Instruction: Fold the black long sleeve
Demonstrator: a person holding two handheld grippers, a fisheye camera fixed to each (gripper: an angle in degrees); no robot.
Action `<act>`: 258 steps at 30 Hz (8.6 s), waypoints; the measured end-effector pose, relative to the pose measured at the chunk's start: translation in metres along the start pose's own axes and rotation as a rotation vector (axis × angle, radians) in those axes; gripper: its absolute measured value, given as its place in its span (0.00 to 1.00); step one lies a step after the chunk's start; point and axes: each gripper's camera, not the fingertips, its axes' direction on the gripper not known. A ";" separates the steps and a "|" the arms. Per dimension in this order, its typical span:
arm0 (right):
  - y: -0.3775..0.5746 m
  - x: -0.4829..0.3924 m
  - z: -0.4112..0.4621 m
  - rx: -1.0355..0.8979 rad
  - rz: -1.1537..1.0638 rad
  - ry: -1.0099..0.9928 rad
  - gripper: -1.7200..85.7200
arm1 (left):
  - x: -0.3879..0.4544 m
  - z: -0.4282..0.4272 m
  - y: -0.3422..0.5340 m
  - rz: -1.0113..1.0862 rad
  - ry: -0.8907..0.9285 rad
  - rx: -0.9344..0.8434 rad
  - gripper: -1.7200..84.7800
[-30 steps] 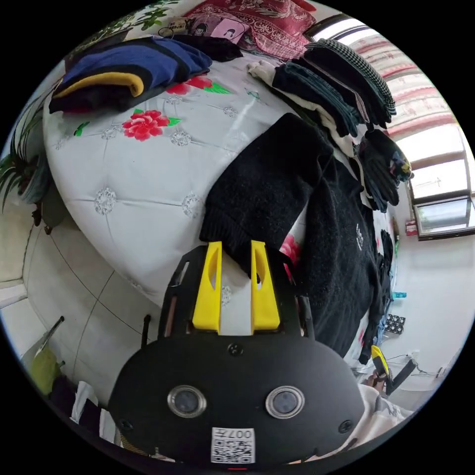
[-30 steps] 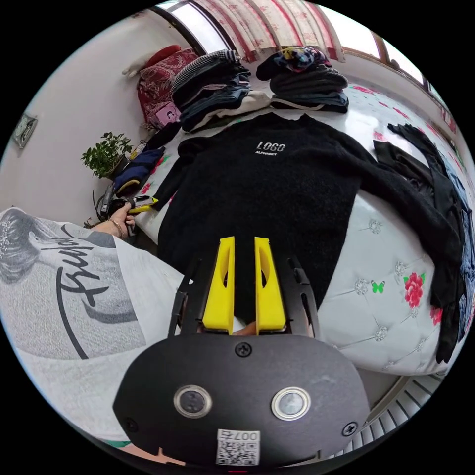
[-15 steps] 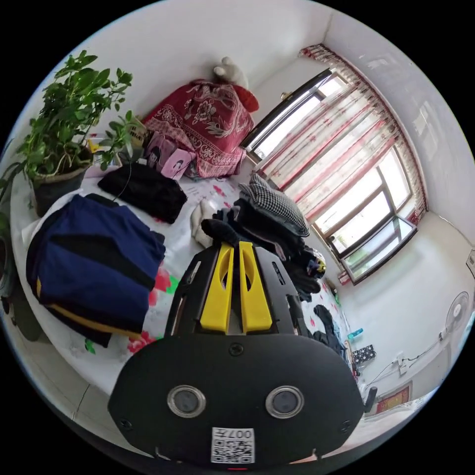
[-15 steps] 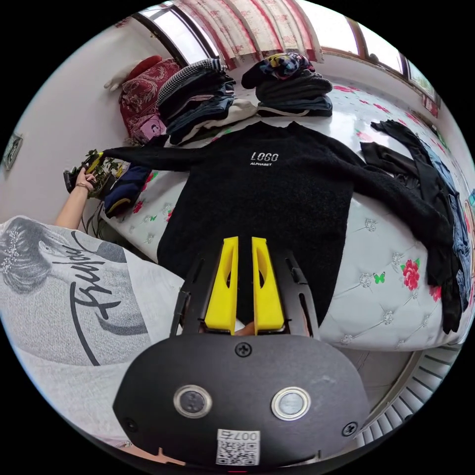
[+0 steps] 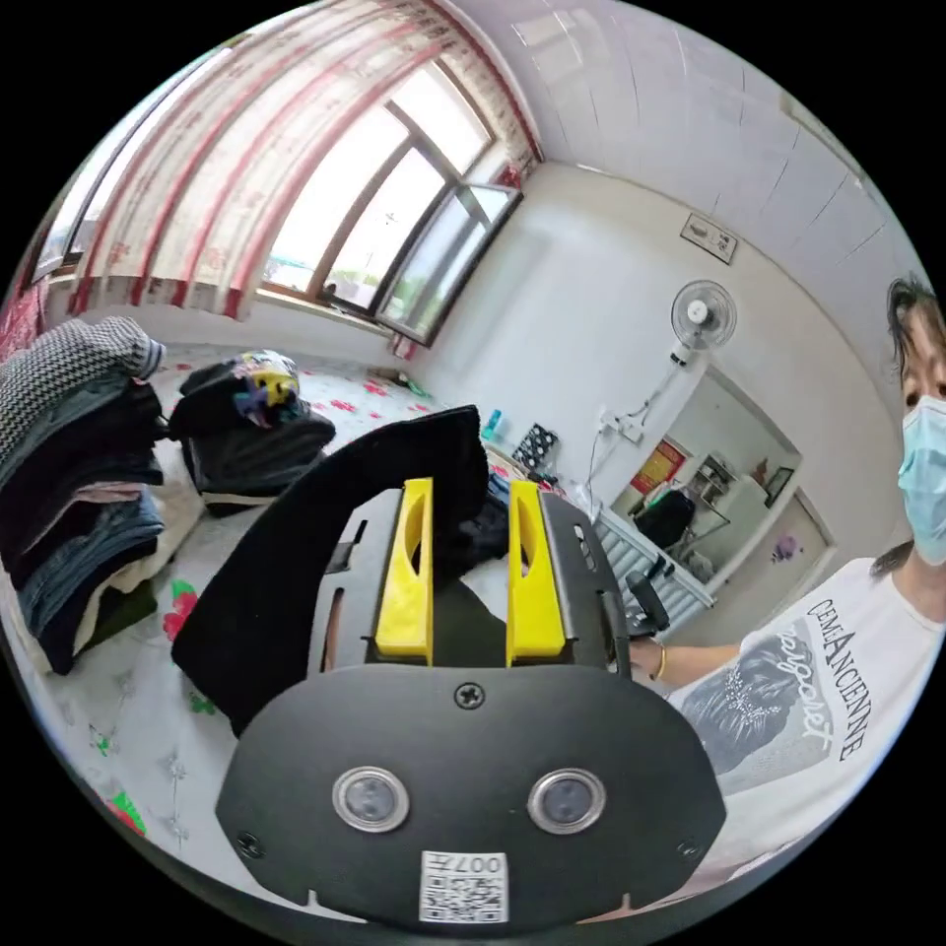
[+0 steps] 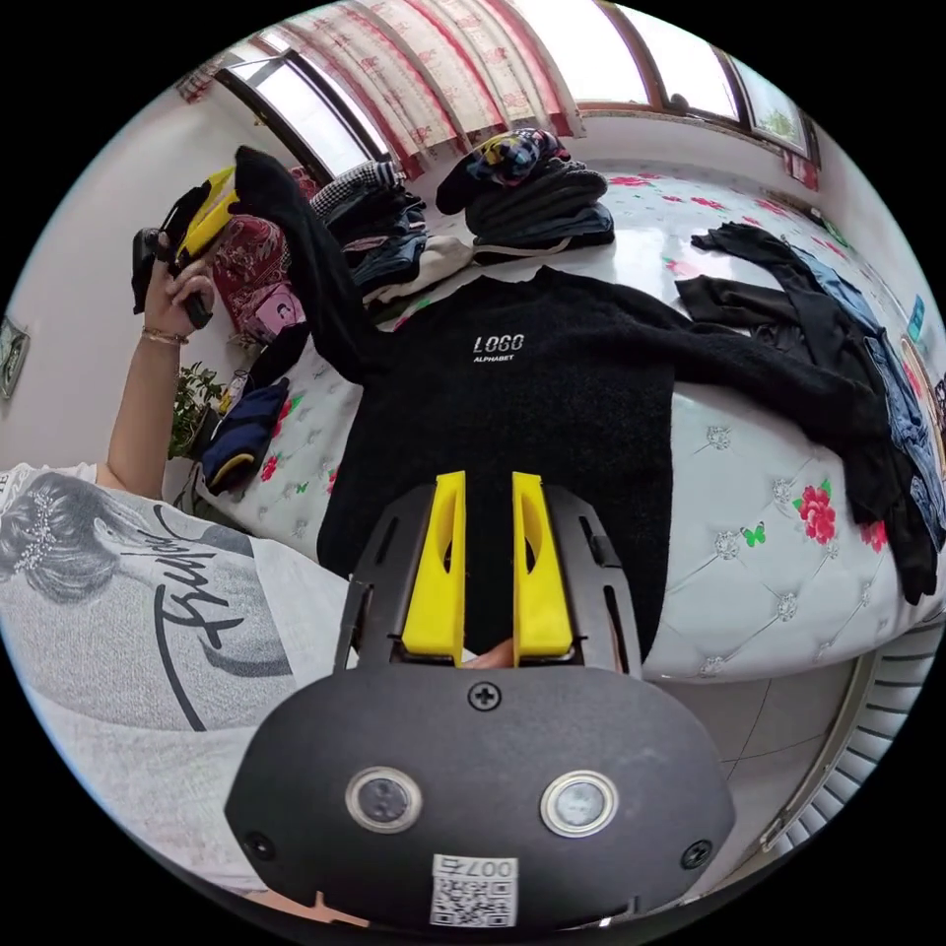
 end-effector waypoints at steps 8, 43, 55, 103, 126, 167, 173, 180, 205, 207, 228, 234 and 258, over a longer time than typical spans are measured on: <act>-0.015 0.080 0.008 -0.008 0.156 -0.029 0.10 | -0.064 0.109 0.189 -0.309 -0.328 -0.326 0.16; -0.092 0.486 -0.149 0.502 0.862 0.155 0.13 | -0.202 0.219 0.386 -0.604 -0.739 -0.644 0.15; -0.175 0.428 -0.109 0.404 0.687 0.189 0.05 | -0.238 0.196 0.403 -0.641 -0.781 -0.671 0.16; -0.261 0.128 -0.172 0.439 -0.216 -0.145 0.04 | -0.248 0.075 0.361 -0.657 -0.526 -0.406 0.13; -0.272 0.411 -0.337 0.849 0.382 -0.357 0.02 | -0.221 0.076 0.351 -0.712 -0.553 -0.404 0.11; -0.138 -0.052 0.111 -0.254 -0.407 -0.197 0.09 | -0.175 0.068 0.371 -0.846 -0.582 -0.305 0.13; -0.039 0.016 0.083 -0.288 -0.155 -0.140 0.11 | -0.133 0.063 0.414 -0.812 -0.572 -0.472 0.16; 0.086 0.025 0.088 -0.410 0.024 -0.037 0.12 | -0.106 0.073 0.428 -0.758 -0.539 -0.571 0.16; -0.100 0.043 0.014 -0.180 0.108 -0.188 0.09 | -0.155 0.022 0.328 -0.815 -0.256 -0.302 0.17; -0.104 0.050 0.015 -0.218 0.122 -0.204 0.09 | -0.156 0.026 0.331 -0.840 -0.232 -0.306 0.16; -0.254 0.209 -0.251 -0.021 0.280 -0.953 0.02 | -0.242 -0.099 0.174 -0.629 0.318 -0.521 0.02; -0.315 0.195 -0.271 -0.114 0.155 -0.873 0.02 | -0.260 -0.088 0.164 -0.653 0.267 -0.679 0.02; -0.188 0.168 -0.280 -0.270 0.137 -0.832 0.02 | -0.176 -0.044 0.330 -0.872 0.184 -0.565 0.04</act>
